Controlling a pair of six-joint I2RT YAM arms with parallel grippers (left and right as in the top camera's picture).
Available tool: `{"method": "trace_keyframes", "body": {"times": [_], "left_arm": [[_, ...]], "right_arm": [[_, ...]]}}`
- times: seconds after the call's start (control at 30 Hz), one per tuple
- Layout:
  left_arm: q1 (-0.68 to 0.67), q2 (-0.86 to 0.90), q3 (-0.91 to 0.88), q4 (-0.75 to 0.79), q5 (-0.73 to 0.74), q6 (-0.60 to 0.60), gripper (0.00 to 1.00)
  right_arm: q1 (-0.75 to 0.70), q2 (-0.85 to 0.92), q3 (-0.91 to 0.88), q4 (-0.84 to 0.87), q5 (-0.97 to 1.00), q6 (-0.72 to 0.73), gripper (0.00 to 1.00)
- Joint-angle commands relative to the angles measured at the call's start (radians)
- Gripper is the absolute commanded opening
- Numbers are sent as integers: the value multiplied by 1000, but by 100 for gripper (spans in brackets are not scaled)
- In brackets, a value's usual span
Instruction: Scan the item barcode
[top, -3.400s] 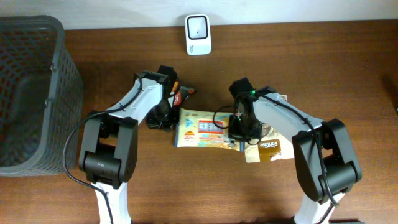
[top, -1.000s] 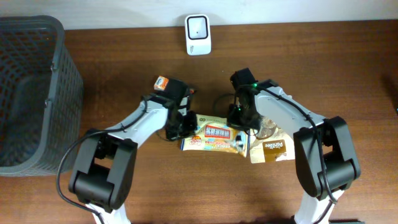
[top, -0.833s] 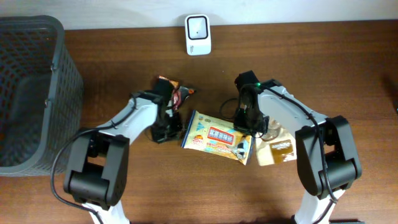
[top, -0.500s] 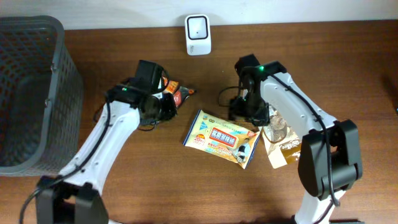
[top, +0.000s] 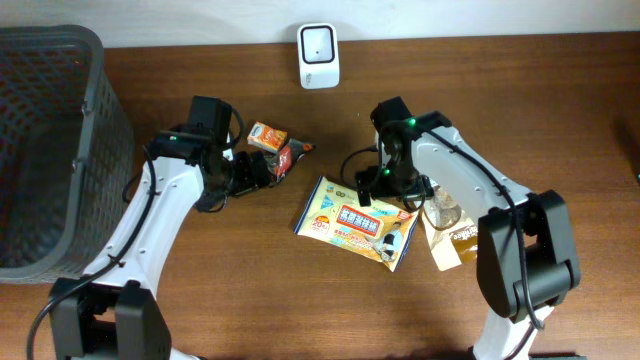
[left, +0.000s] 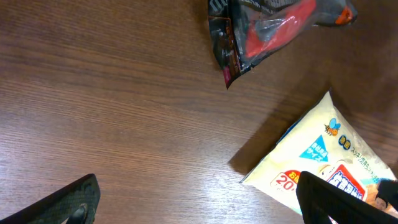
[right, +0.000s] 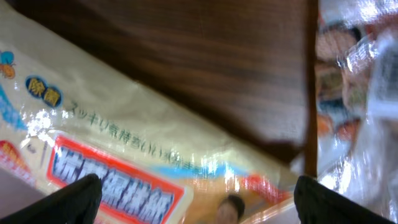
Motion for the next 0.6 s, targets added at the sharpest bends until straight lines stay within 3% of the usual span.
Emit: {"method": "trace_keyframes", "body": {"times": [0.0, 0.23, 0.3, 0.4, 0.47, 0.57], "left_arm": [[-2, 8, 0, -2, -8, 25, 99], [-2, 8, 0, -8, -8, 25, 99], [-2, 8, 0, -8, -8, 25, 99], [-2, 8, 0, -8, -8, 25, 99], [-2, 8, 0, -8, -15, 25, 99], [-2, 8, 0, -8, -15, 25, 99]], "right_arm": [[3, 6, -63, 66, 20, -174, 99], [3, 59, -142, 184, 4, -199, 96], [3, 65, -143, 176, -46, -200, 68], [3, 64, -142, 163, -130, -199, 35], [3, 64, -142, 151, -163, -192, 4], [3, 63, -140, 148, -169, -145, 4]]}}
